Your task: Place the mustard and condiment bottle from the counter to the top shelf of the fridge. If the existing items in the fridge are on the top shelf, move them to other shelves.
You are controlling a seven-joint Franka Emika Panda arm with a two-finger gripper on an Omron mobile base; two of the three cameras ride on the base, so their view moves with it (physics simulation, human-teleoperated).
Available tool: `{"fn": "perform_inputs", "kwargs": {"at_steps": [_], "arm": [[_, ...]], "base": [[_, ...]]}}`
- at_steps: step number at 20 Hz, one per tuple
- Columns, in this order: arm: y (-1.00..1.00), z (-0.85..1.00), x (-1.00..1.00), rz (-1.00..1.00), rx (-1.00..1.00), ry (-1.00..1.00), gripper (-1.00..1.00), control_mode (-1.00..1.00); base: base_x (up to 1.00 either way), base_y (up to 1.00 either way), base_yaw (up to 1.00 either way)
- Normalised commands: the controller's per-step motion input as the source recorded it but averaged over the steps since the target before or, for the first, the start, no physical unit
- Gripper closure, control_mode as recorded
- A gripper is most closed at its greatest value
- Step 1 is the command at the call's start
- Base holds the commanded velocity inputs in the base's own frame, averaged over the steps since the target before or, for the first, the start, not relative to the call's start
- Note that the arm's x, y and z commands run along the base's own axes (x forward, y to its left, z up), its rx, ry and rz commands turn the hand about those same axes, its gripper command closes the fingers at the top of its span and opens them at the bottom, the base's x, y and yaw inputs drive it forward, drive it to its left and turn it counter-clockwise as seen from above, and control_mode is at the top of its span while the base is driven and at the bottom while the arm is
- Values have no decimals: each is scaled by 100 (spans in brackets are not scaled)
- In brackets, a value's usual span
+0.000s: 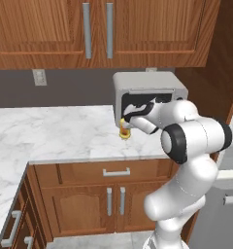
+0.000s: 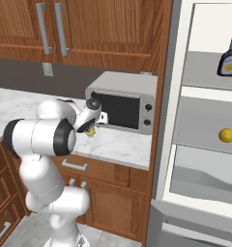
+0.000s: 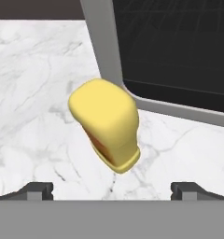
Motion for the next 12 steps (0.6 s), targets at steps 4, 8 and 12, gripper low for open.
{"fn": "perform_inputs", "kwargs": {"at_steps": [4, 8, 12], "arm": [[10, -8, 25, 1, 1, 0, -100, -100], [8, -6, 22, 1, 1, 0, -100, -100], [0, -8, 23, 2, 0, 0, -100, -100]], "base": [[0, 0, 0], [0, 0, 0], [0, 0, 0]]}}
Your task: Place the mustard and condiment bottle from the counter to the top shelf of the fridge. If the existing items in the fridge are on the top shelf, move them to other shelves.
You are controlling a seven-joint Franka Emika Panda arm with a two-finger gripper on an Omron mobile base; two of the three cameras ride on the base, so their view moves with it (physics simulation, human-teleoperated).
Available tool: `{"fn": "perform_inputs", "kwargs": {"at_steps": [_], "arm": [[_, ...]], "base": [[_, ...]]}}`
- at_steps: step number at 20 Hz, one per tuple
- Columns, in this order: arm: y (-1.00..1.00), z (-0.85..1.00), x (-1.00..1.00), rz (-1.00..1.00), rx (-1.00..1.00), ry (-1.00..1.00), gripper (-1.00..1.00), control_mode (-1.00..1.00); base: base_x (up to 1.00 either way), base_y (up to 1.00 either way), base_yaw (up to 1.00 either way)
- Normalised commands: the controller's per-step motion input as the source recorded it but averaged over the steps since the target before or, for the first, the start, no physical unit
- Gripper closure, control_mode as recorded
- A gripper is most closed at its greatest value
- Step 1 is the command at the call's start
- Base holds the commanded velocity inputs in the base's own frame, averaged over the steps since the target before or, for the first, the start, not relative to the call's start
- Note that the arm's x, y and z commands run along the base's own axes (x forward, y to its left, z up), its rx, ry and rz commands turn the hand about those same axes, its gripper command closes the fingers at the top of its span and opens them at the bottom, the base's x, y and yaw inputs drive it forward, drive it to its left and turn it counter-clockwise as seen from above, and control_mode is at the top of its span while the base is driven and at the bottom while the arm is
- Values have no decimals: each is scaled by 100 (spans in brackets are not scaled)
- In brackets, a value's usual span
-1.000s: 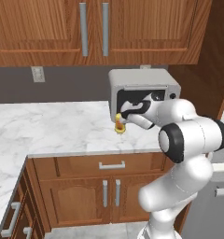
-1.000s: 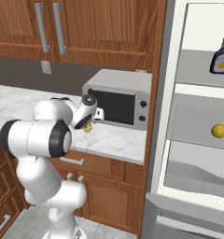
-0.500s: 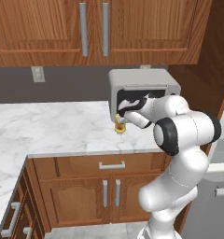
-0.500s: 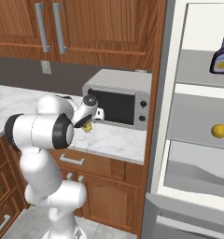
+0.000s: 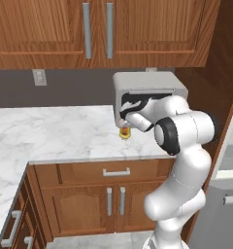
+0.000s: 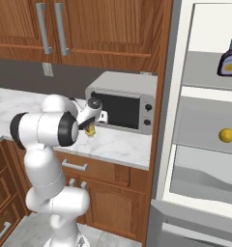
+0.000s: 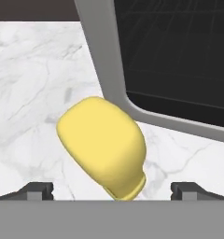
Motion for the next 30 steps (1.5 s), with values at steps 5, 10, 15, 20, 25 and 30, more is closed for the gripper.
{"fn": "perform_inputs", "kwargs": {"at_steps": [5, 10, 15, 20, 25, 30], "arm": [[0, -11, 23, 0, 0, 0, -100, -100], [2, -9, 13, 2, 0, 0, -100, -100], [6, -5, 4, 2, 0, 0, -100, -100], [23, -4, 0, 1, 0, 0, 100, -100], [1, 0, 0, 0, 0, 0, 100, -100], [0, 20, -21, 0, 0, -4, 100, -100]], "base": [[0, 0, 0], [0, 0, 0], [0, 0, 0], [0, 0, 0], [0, 0, 0], [0, 0, 0]]}}
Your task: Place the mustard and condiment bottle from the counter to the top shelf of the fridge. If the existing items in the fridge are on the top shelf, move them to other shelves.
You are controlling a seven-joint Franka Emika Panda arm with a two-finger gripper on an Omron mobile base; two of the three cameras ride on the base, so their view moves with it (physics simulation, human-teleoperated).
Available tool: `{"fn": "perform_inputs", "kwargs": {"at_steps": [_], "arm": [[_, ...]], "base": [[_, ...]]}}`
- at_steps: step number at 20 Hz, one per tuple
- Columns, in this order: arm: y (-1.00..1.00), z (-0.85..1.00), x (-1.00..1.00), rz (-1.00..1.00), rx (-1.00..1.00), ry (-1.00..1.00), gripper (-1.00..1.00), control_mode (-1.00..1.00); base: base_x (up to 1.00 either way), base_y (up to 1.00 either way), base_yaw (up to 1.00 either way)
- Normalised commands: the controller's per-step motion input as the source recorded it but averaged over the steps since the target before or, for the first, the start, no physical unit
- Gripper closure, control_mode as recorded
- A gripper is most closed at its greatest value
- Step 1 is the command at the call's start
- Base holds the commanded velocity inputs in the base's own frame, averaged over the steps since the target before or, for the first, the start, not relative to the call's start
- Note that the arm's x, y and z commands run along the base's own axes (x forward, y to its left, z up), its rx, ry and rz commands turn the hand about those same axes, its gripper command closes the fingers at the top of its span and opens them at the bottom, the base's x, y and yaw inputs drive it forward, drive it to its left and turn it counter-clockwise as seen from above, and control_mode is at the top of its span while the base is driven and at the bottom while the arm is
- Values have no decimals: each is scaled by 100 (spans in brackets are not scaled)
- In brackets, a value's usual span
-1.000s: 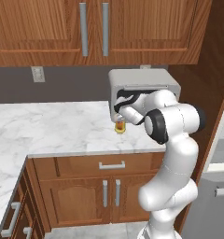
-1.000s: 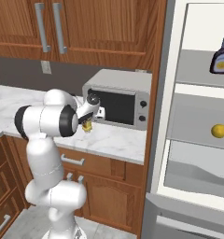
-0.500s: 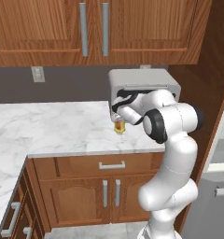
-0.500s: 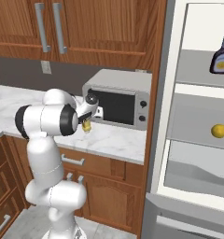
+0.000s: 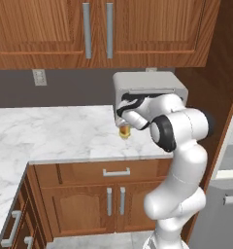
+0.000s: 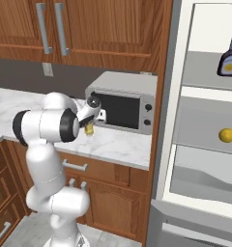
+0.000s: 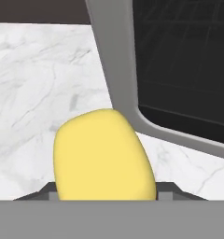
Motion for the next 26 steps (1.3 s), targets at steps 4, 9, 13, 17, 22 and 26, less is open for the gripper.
{"fn": "perform_inputs", "kwargs": {"at_steps": [4, 9, 13, 17, 22, 26], "arm": [[0, 98, -57, 0, 0, -7, 100, -100], [0, 100, -87, 0, 0, -11, 100, -100], [-4, 100, -100, 0, 0, -10, 100, -100], [-3, 100, -100, 0, 0, -5, 100, -100], [-4, 100, -100, 0, 0, 0, 100, -100], [-5, 100, -100, -4, 0, 12, 100, -100]], "base": [[0, 0, 0], [0, 0, 0], [0, 0, 0], [0, 0, 0], [0, 0, 0], [0, 0, 0]]}}
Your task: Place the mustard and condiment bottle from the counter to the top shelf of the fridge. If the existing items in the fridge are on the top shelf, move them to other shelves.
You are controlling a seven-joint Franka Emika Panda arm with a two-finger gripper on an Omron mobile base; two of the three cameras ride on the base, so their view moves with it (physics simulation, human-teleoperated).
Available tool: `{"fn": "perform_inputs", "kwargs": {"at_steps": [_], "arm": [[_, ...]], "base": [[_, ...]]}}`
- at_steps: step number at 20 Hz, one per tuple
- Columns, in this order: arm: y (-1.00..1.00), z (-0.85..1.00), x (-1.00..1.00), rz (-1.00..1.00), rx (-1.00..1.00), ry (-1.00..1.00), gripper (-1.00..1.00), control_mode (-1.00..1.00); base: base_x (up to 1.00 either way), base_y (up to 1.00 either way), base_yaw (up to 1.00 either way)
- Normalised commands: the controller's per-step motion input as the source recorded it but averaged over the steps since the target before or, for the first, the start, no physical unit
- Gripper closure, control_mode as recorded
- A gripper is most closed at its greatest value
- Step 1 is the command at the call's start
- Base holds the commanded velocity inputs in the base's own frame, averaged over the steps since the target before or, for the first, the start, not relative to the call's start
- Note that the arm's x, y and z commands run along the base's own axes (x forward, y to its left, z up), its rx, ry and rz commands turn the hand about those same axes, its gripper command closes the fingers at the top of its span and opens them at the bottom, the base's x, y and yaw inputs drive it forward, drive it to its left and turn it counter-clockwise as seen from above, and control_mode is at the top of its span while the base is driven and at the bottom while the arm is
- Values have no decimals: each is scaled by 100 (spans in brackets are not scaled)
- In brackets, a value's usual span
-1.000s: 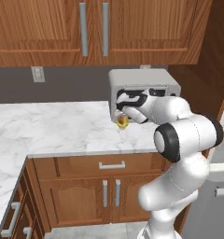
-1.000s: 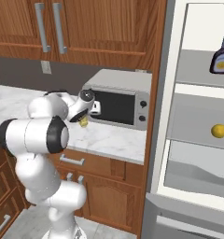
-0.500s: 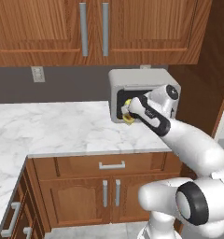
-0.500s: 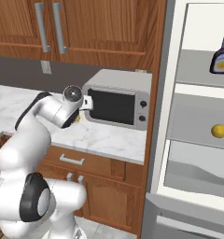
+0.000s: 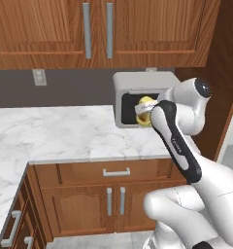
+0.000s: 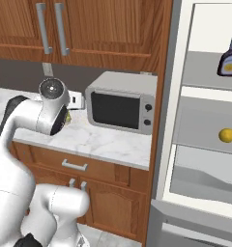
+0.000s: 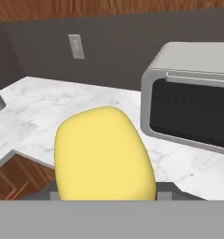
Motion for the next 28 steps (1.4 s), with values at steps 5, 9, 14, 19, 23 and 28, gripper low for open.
{"fn": "perform_inputs", "kwargs": {"at_steps": [5, 9, 14, 19, 23, 28], "arm": [[-5, 92, -100, -7, 1, 10, 100, -100], [-9, 38, -100, -5, 1, 2, 100, -100], [-15, 0, -79, -6, 0, -10, 100, -100], [0, 0, -1, 0, 0, 0, 100, -100], [-12, 0, -83, 0, 0, 0, 100, -100], [-20, 0, -87, 0, 0, 0, 100, -100]], "base": [[0, 0, 0], [0, 0, 0], [0, 0, 0], [0, 0, 0], [0, 0, 0], [0, 0, 0]]}}
